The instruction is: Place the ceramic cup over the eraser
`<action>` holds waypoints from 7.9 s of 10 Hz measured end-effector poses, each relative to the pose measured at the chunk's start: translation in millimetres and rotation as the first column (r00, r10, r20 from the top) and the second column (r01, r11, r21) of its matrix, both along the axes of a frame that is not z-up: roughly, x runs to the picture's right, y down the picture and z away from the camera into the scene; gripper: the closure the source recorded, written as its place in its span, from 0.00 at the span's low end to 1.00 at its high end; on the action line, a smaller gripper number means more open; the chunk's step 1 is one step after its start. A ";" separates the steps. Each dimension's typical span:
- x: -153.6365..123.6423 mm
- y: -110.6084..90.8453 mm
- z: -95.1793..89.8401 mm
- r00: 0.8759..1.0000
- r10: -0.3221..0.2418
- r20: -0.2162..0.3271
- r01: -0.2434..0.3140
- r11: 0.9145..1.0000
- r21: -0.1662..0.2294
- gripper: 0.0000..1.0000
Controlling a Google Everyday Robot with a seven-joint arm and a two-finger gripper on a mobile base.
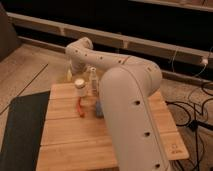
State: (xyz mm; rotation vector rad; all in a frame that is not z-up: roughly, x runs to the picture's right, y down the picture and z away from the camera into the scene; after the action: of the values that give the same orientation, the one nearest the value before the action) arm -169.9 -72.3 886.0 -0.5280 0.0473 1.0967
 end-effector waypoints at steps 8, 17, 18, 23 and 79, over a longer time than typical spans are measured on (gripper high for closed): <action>2.3 7.3 9.8 0.999 -0.048 -0.011 0.048 0.998 -0.027 0.35; 16.3 -5.7 27.1 0.991 -0.126 -0.047 0.127 0.992 0.008 0.35; 13.4 -8.7 29.4 0.989 -0.138 -0.051 0.139 0.990 0.013 0.35; 3.8 6.6 42.9 0.992 -0.118 -0.033 0.117 0.993 -0.030 0.35; 252.8 51.4 -132.1 0.917 0.279 -0.284 -0.262 0.960 0.097 1.00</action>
State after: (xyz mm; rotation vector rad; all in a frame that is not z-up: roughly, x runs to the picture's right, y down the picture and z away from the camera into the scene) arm 82.9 -20.9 753.9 -0.3199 0.2093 1.4395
